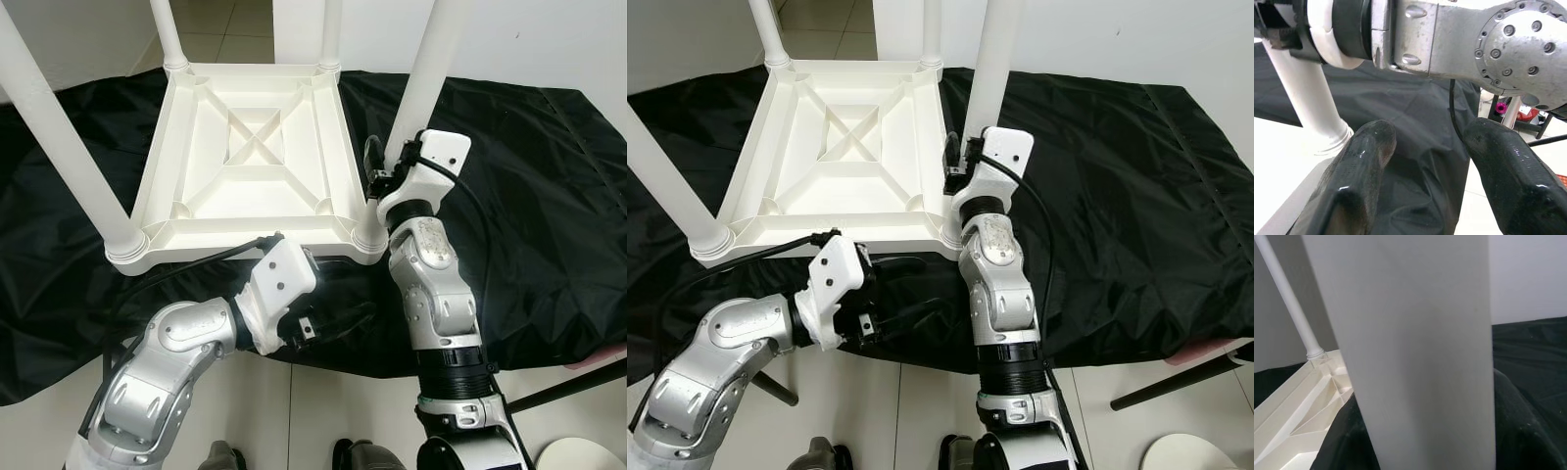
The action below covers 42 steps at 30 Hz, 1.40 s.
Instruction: Building children table
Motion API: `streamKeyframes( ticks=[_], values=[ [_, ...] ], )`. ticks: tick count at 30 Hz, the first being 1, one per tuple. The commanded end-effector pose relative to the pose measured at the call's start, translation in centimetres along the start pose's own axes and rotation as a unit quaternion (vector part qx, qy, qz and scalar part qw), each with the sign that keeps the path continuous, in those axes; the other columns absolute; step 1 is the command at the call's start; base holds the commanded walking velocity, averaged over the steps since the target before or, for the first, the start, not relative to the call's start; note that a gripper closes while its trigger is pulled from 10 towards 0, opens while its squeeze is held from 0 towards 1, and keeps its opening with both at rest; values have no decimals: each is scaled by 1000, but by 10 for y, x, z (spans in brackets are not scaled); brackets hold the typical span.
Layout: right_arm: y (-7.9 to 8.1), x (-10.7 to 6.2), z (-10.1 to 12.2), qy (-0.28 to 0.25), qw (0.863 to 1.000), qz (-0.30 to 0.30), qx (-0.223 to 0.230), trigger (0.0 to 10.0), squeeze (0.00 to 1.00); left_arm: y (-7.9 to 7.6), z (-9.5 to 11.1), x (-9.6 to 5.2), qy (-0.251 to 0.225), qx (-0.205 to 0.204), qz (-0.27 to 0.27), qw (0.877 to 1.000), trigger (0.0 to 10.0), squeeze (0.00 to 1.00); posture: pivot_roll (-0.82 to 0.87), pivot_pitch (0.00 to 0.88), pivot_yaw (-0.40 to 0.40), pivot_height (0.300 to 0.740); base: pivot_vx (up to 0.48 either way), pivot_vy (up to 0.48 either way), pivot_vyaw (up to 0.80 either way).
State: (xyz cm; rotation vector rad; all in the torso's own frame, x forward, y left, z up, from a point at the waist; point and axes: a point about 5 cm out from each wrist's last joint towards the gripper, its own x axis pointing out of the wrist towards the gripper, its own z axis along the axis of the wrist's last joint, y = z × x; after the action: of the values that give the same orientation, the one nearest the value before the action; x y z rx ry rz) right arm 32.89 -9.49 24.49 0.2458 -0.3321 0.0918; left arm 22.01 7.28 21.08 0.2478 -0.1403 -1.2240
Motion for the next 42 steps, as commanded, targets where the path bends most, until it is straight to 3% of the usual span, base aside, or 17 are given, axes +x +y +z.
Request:
streamKeyframes(
  ticks=[1, 10, 15, 16, 18, 19, 20, 23, 25, 28, 31, 32, 33, 34, 35, 36, 42],
  values=[
    [4, 0, -8, 23, 999, 3, 37, 10000, 0, 2, -3, 1, 6, -3, 27, 1000, 10000, 0, -27, 119, 10, 740, 0, 0, 0],
    [7, -2, -12, 26, 1000, 18, 4, 10000, 0, 3, -3, 1, 8, -1, 26, 1000, 10000, 0, -27, 122, 12, 740, 0, 0, 0],
    [7, -2, -12, 26, 1000, 14, 9, 10000, 0, 2, -2, 1, 7, -1, 25, 1000, 10000, 0, -27, 122, 13, 740, 0, 0, 0],
    [6, -2, -13, 33, 998, 7, 51, 10000, 0, 2, -2, 1, 7, -1, 26, 1000, 10000, 0, -25, 123, 13, 740, 0, 0, 0],
    [0, -1, -16, 57, 979, -14, 197, 10000, 0, 2, -2, 4, 7, -3, 30, 1000, 10000, 0, -22, 125, 13, 740, 0, 0, 0],
    [0, -1, -16, 57, 979, -14, 197, 10000, 0, 2, -2, 4, 7, -3, 30, 1000, 10000, 0, -22, 125, 13, 740, 0, 0, 0],
    [-3, -1, -17, 64, 965, -21, 253, 10000, 0, 2, -3, 5, 7, -4, 32, 999, 10000, 0, -21, 129, 12, 740, 0, 0, 0],
    [-7, -1, -20, 72, 951, -26, 299, 10000, 0, 4, -3, 9, 8, 5, 49, 999, 10000, 0, -16, 134, 10, 740, 0, 0, 0],
    [-17, -3, -31, 88, 926, -24, 368, 10000, 0, 5, -2, 18, 7, 3, 64, 998, 10000, 0, -6, 152, 11, 740, 0, 0, 0],
    [-20, -4, -34, 90, 919, -22, 384, 10000, 0, 5, -1, 21, 7, 2, 66, 998, 10000, 0, -6, 152, 11, 740, 0, 0, 0],
    [-39, -13, -53, 98, 896, -24, 432, 10000, 0, 4, 4, 32, 2, 0, 82, 997, 10000, 0, 3, 180, 16, 740, 0, 0, 0],
    [-39, -13, -53, 98, 896, -24, 432, 10000, 0, 4, 4, 32, 2, 0, 82, 997, 10000, 0, 3, 180, 16, 740, 0, 0, 0],
    [-49, -18, -62, 100, 883, -30, 457, 10000, 0, 2, 7, 35, -2, -1, 81, 997, 10000, 0, 6, 187, 16, 740, 0, 0, 0],
    [-49, -18, -62, 100, 883, -30, 457, 10000, 0, 2, 7, 35, -2, -1, 81, 997, 10000, 0, 6, 187, 16, 740, 0, 0, 0],
    [-56, -22, -69, 99, 873, -37, 477, 10000, 0, 1, 10, 38, -6, -1, 78, 997, 10000, 0, 6, 192, 20, 740, 0, 0, 0],
    [-77, -35, -87, 86, 831, -55, 546, 10000, 0, -2, 14, 43, -13, 1, 70, 997, 10000, 0, 9, 198, 23, 740, 0, 0, 0],
    [-93, -47, -103, 81, 812, -75, 574, 10000, 0, -2, 16, 47, -16, 5, 68, 998, 10000, 0, 17, 206, 32, 740, 0, 0, 0]
  ],
)
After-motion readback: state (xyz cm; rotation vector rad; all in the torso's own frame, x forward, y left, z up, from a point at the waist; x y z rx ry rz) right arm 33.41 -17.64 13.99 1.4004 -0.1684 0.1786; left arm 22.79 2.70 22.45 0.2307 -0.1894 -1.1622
